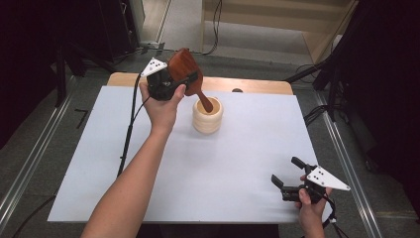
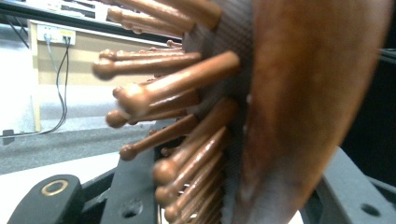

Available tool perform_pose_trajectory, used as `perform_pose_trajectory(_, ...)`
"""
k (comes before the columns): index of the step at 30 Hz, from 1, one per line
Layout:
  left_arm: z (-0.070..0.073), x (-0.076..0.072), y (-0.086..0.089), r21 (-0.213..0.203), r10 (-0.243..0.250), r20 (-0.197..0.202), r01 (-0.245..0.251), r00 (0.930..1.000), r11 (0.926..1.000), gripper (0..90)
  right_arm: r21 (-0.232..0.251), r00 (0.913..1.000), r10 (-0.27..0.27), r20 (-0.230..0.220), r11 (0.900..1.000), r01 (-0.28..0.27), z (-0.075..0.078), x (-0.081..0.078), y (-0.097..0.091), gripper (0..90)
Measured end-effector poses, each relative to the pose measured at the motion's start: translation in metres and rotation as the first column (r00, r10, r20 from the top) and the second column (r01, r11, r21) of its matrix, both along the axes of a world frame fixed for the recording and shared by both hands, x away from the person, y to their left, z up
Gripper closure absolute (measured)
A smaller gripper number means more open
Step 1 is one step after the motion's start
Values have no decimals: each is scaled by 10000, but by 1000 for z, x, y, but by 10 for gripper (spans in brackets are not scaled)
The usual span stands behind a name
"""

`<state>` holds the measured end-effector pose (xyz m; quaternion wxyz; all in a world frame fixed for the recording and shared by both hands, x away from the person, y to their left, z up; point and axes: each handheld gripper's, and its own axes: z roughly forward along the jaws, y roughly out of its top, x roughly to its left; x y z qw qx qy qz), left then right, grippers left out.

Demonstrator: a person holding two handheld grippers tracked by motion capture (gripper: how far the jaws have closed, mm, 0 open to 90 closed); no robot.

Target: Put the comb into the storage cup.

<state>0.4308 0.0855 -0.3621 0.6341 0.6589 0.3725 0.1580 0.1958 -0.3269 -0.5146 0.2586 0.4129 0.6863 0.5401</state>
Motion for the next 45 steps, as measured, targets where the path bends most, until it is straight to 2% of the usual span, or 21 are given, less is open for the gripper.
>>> perform_pose_trajectory(3, -3, 1, -4, 160, 31, 40, -31, 10000, 9999, 565, -10, 10000, 6, 35, 10000, -6, 0, 0, -1, 0)
perform_pose_trajectory(20, -19, 7, -18, 437, 101, -126, -95, 9999, 9990, 563, 170, 10000, 0, 18, 9999, 0, 0, 0, -2, 0)
perform_pose_trajectory(45, -44, 11, -25, 666, 195, -534, -160, 9984, 9977, 563, 90, 10000, 26, 88, 10000, -26, -1, 1, -2, 0)
